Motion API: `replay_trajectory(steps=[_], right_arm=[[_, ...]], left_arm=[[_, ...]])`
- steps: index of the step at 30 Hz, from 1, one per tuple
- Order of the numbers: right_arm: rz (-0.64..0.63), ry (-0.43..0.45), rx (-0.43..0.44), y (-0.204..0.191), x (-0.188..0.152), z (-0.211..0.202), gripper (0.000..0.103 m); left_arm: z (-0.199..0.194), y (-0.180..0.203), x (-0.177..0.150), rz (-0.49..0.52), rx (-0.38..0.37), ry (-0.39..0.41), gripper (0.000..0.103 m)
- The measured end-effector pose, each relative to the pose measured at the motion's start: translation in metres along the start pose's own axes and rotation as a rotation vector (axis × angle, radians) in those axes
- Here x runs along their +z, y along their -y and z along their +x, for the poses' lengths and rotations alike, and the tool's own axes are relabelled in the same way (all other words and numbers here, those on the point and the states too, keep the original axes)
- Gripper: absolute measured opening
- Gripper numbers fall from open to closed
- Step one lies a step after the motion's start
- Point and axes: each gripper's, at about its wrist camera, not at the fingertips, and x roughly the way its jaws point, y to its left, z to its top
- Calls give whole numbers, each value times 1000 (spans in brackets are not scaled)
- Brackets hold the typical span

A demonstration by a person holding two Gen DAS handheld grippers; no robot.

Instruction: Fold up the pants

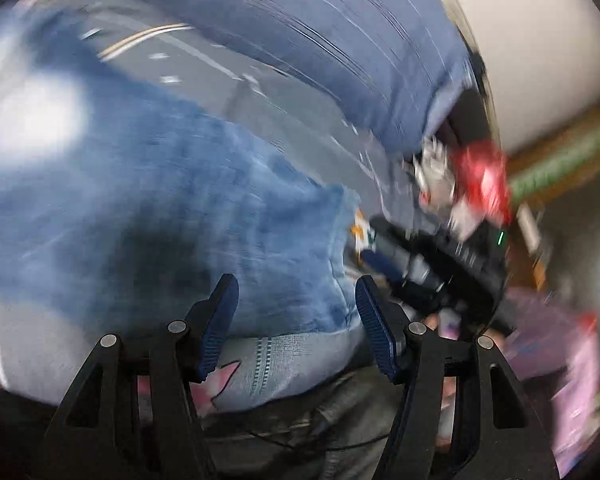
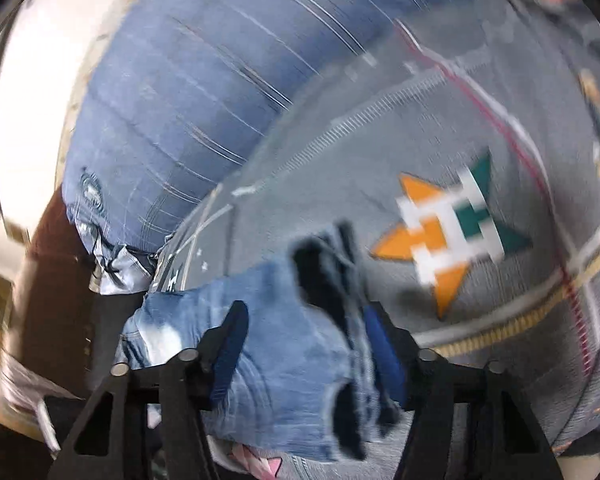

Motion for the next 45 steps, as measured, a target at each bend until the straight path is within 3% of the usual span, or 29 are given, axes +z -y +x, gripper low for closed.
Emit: replay_trajectory(steps=[5, 9, 13, 15, 18, 21, 23, 24, 25, 27, 30, 31, 37, 41, 44, 45], right_arm=[[39, 4, 46, 14, 6, -6, 57], [40, -6, 62, 18, 7, -6, 57], [64, -6, 73, 23, 7, -4, 57], [66, -19, 80, 25, 6, -3, 57], [66, -35, 97, 27, 6, -1, 57], [74, -72, 122, 28, 10, 7, 57], [77, -87, 115, 27, 12, 13, 57], [70, -93, 106, 26, 14, 15, 57], [64, -96, 100, 24, 15, 17, 57], [51, -104, 84, 21, 17, 20, 57], [43, -133, 68, 19, 21, 31, 56], [35, -141, 57, 18, 22, 35, 50], [-44, -117, -32, 4, 22, 38, 42], [-39, -142, -3, 5, 17, 41, 39], [3, -151, 44, 12, 15, 41, 38], [7, -154, 47, 12, 15, 43, 27]], left_arm=[[47, 61, -34, 392, 72, -88, 60], [89, 87, -60, 602, 154, -168, 60], [116, 94, -63, 711, 268, -167, 60], [117, 96, -55, 730, 292, -122, 59], [116, 89, -44, 684, 247, -130, 51], [121, 91, -39, 678, 240, -127, 50], [124, 94, -37, 674, 229, -148, 42], [126, 94, -33, 652, 202, -170, 29], [126, 92, -31, 621, 170, -189, 24], [124, 88, -23, 581, 118, -208, 21], [116, 75, -10, 458, 30, -219, 20], [112, 71, -8, 419, 2, -215, 20], [87, 61, -2, 289, -124, -174, 20], [66, 49, -6, 212, -210, -140, 20], [67, 43, -5, 197, -226, -142, 20], [73, 43, -8, 189, -225, -151, 20]])
